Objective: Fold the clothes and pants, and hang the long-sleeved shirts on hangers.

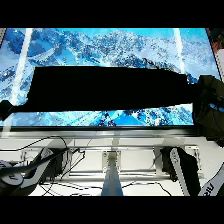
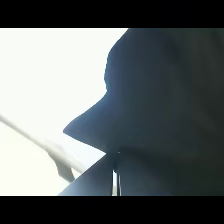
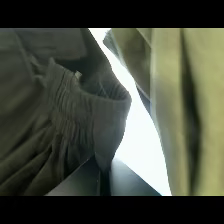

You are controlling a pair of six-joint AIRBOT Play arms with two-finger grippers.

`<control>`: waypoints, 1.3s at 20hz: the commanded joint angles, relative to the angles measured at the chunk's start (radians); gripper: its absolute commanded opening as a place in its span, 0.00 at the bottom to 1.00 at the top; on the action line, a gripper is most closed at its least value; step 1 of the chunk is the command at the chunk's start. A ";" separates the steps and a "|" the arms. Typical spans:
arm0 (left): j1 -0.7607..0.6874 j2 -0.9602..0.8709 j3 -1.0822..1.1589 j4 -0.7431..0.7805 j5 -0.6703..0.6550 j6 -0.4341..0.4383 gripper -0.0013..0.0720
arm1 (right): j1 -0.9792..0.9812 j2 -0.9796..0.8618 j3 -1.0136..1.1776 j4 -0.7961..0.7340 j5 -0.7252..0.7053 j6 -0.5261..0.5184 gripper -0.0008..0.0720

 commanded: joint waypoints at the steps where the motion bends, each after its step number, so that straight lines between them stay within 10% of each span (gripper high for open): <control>1: -0.142 -0.029 0.056 -0.006 0.198 -0.112 0.03 | -0.002 -0.046 0.000 0.157 -0.146 0.002 0.04; 13: -0.489 -0.639 0.507 0.156 0.373 -0.420 0.03 | 0.185 -0.657 0.246 0.294 -0.586 0.193 0.04; 23: -0.515 -0.695 0.535 0.104 0.691 -0.510 0.03 | 0.225 -0.867 0.409 0.301 -0.769 0.293 0.04; 24: -0.522 -0.700 0.535 0.104 0.694 -0.509 0.09 | 0.237 -0.874 0.409 0.299 -0.794 0.293 0.04; 25: -0.530 -0.709 0.535 0.104 0.697 -0.509 0.38 | 0.251 -0.882 0.409 0.299 -0.824 0.292 0.23; 26: -0.537 -0.718 0.535 0.104 0.696 -0.509 0.97 | 0.263 -0.891 0.409 0.299 -0.846 0.290 0.53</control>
